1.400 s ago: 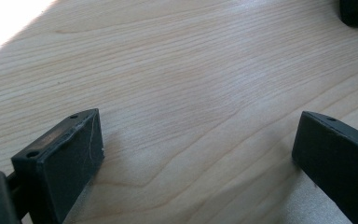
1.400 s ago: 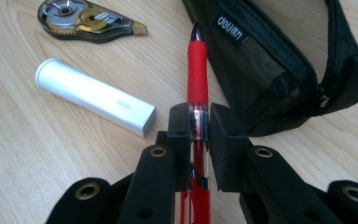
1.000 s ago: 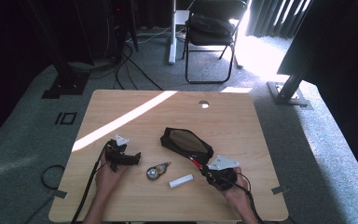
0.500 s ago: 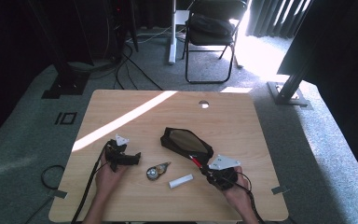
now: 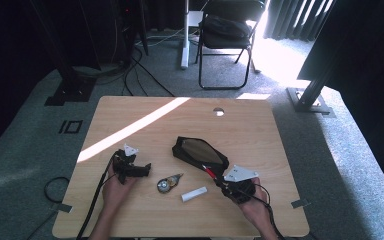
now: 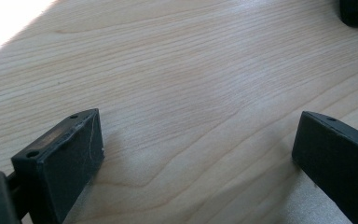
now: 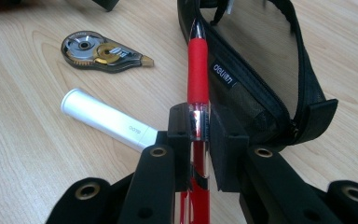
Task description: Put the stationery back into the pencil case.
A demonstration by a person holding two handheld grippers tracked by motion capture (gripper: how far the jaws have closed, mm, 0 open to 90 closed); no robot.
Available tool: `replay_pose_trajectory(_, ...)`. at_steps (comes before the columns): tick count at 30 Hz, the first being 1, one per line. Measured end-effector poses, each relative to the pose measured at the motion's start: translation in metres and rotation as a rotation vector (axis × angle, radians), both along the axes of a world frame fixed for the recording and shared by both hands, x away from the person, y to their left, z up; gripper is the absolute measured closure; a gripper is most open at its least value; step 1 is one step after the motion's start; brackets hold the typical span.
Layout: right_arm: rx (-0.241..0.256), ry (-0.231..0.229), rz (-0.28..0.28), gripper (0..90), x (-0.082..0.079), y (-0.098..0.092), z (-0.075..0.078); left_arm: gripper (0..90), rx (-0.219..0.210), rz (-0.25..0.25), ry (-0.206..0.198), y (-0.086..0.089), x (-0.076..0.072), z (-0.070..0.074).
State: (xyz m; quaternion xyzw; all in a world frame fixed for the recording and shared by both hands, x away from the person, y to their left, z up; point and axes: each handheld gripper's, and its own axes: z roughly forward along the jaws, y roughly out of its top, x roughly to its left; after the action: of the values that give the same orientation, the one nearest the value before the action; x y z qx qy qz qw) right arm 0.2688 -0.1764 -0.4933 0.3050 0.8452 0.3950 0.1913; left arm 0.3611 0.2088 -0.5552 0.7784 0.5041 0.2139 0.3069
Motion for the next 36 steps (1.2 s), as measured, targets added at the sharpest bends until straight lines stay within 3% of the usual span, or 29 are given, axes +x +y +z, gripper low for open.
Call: replay_pose_trajectory(36,0.016,-0.045,0.013,79.6,0.005,-0.003,0.025,2.3,0.000,0.000,0.000,0.000,0.000,0.000)
